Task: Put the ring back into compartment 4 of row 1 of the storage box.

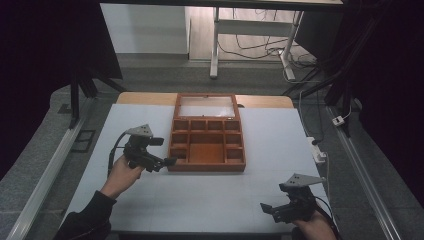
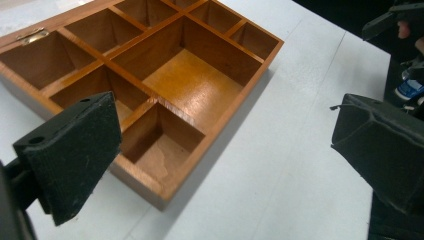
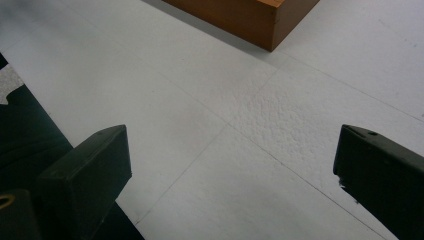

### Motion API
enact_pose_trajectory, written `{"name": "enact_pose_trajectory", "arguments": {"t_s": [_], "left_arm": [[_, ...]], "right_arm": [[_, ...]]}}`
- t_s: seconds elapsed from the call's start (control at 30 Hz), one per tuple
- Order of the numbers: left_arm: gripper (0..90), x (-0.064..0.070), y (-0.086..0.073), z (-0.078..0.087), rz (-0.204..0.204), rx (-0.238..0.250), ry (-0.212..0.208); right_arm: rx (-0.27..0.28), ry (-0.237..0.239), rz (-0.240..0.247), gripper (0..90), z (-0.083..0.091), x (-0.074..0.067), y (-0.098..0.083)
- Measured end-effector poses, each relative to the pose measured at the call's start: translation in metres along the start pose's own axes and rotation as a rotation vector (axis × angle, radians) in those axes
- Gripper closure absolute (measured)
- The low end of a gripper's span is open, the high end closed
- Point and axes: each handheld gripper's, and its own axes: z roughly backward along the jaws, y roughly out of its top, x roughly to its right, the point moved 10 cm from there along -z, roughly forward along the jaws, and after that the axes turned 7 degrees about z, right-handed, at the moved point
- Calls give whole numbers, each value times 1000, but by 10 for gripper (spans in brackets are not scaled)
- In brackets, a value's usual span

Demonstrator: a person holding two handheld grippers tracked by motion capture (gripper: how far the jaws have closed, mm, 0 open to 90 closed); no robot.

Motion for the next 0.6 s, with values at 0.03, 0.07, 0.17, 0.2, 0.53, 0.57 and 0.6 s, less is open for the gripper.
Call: {"name": "enact_pose_trajectory", "arguments": {"t_s": [0.03,0.07,0.17,0.2,0.53,0.57,0.6], "left_arm": [[0,0,-2,3,1,2,5],[0,1,-5,5,5,5,10],[0,2,-13,13,32,16,-2],[0,3,-16,16,41,19,-5],[0,3,-45,45,105,54,26],[0,3,-48,47,109,55,31],[0,2,-51,49,115,57,38]], "right_arm": [[0,0,2,19,0,0,0],[0,0,2,19,0,0,0],[-1,0,2,19,0,0,0],[-2,0,3,19,0,0,0],[-2,-1,5,19,0,0,0],[-2,-2,6,19,0,-1,0],[-2,-3,7,19,0,0,0]]}}
